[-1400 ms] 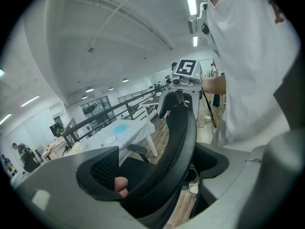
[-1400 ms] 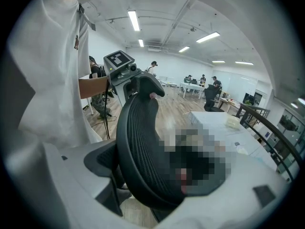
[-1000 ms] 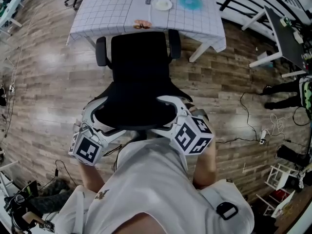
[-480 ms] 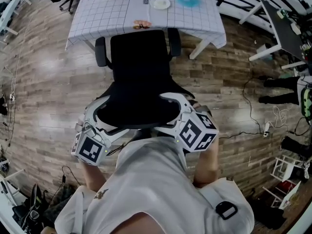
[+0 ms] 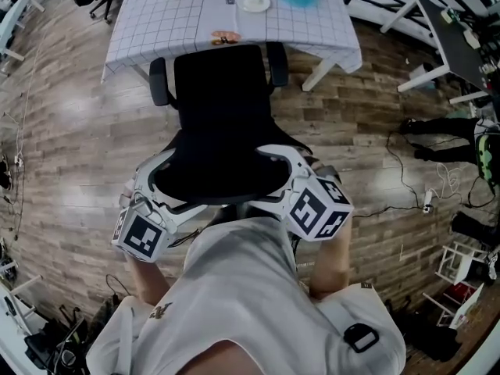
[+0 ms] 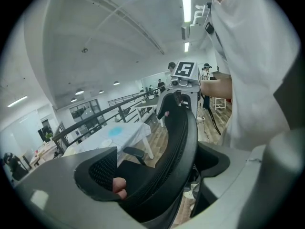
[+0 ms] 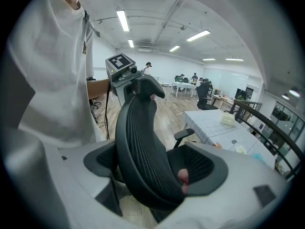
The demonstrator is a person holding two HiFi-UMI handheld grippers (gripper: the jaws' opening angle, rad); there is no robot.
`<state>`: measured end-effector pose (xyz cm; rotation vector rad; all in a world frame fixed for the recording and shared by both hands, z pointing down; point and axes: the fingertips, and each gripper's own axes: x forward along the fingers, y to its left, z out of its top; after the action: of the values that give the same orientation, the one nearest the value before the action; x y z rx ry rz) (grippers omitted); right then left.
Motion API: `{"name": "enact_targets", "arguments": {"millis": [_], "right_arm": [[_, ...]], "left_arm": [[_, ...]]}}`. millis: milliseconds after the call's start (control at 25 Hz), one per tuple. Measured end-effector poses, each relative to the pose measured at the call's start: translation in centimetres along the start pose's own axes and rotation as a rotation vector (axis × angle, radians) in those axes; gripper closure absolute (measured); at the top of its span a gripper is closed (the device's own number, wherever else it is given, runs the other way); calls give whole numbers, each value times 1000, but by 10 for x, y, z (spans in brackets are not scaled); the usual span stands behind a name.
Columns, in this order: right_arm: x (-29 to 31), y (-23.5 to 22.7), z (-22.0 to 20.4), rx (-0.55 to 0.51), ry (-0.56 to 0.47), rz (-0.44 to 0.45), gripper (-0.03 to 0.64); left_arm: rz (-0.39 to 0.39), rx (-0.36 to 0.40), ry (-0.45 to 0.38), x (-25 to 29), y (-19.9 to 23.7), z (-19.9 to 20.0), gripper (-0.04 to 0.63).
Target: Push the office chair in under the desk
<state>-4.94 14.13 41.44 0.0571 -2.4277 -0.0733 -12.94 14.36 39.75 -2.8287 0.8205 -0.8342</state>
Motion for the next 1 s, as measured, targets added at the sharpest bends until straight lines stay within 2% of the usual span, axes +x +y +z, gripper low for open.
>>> {"name": "enact_targets", "arguments": {"millis": [400,1000], "right_arm": [[0,-10,-1,-14,-5,12,198],[10,-42,4,-23,15,11,199]], "left_arm": [[-10,-16,4,8,7,0,104],[-9,-3,9,17,41,-3,100]]}}
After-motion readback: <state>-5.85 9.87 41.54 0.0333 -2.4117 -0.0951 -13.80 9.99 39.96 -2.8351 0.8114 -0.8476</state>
